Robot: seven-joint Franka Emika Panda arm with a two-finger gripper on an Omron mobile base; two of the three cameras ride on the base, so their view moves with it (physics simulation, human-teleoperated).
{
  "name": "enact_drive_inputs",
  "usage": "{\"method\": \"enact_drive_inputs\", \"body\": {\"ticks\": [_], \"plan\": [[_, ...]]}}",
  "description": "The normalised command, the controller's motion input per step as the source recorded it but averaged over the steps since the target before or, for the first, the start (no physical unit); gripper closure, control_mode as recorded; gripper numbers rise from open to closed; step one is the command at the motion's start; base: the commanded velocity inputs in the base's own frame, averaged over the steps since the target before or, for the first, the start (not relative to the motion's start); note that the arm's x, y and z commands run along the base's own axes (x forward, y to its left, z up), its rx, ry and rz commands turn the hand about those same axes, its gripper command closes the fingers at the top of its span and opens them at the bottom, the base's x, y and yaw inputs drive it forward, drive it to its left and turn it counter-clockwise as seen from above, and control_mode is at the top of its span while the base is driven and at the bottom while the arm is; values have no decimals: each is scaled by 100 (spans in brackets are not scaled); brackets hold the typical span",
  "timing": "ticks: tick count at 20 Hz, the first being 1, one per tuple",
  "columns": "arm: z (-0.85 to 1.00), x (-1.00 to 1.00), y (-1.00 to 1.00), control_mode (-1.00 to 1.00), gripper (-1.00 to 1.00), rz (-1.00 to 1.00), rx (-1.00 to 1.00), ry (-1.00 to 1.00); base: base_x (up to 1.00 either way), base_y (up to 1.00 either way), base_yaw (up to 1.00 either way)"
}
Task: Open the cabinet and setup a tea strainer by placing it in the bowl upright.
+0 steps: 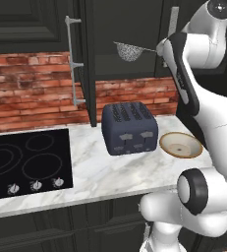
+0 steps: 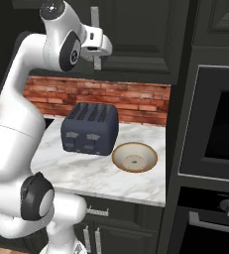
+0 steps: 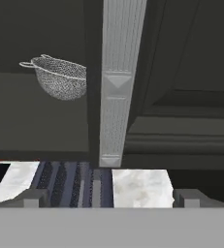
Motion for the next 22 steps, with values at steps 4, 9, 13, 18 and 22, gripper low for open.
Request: {"method": "enact_drive_inputs", "body": {"ticks": [4, 9, 13, 18, 22], "plan": [[0, 53, 0, -100, -100, -14, 2, -5, 0, 0, 0], [0, 34, -6, -100, -100, -15, 11, -1, 0, 0, 0], [0, 13, -21, -100, -100, -2, 23, -4, 0, 0, 0], [-1, 33, -5, -100, -100, 0, 2, -1, 0, 0, 0], [0, 43, 0, -100, -100, 1, 0, 0, 0, 0, 0]]}}
